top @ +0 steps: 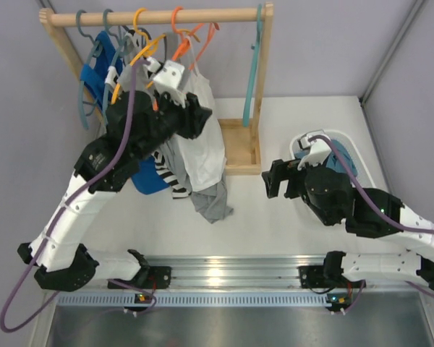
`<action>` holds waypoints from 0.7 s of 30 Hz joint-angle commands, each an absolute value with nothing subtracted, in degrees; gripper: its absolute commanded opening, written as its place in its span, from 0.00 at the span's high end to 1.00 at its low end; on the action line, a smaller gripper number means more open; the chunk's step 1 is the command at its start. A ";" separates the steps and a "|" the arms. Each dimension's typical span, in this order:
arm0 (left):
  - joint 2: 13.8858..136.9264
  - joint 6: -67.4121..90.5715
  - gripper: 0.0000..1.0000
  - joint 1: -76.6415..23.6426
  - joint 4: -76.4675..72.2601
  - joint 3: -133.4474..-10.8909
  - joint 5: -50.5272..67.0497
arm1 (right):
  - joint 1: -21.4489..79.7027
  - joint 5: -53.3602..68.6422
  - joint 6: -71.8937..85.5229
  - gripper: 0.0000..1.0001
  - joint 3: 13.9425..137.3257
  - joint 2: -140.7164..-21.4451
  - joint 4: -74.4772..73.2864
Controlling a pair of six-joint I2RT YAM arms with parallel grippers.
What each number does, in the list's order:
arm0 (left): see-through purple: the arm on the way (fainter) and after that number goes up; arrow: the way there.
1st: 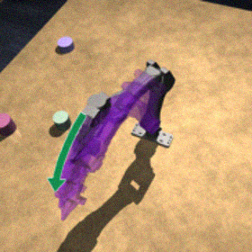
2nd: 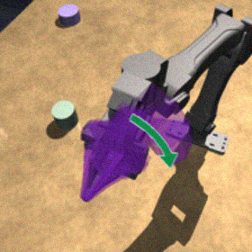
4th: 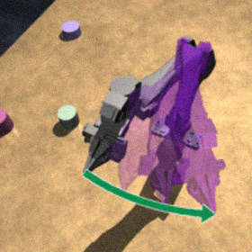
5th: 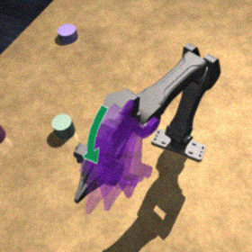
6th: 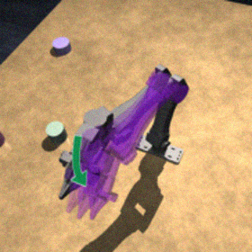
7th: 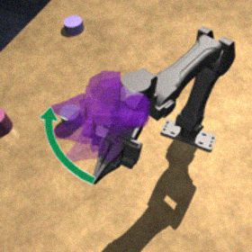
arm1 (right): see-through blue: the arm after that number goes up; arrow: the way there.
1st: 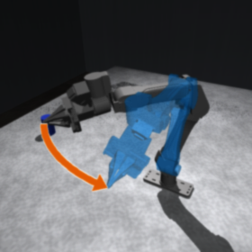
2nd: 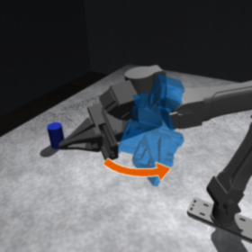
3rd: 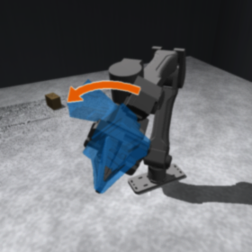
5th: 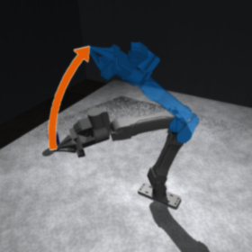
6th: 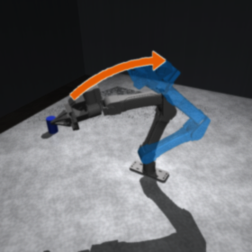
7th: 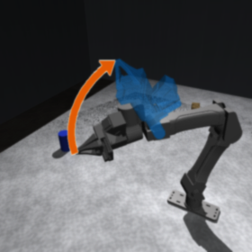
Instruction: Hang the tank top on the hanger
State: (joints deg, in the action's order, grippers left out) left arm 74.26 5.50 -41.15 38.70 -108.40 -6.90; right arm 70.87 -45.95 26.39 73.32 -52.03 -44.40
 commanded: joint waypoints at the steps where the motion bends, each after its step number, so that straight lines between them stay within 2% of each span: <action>1: 69.11 8.52 0.54 -47.80 37.54 -100.84 -13.09 | 71.37 -45.44 27.42 0.07 72.51 -50.10 -42.89; 5: 62.33 14.40 0.54 -52.98 31.39 -81.10 -12.75 | 71.37 -44.30 28.47 0.05 69.44 -48.43 -42.45; 11: 56.61 24.60 0.53 -59.40 24.00 -61.39 -13.80 | 71.37 -43.95 33.21 0.01 59.44 -44.22 -39.29; 21: 51.15 30.23 0.53 -61.26 23.20 -51.42 -15.55 | 71.37 -43.24 38.14 0.00 51.50 -44.03 -36.03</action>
State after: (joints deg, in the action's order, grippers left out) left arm 53.15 27.66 -60.90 28.12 -52.47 -13.78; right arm 70.87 -43.22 35.68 51.44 -44.25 -39.75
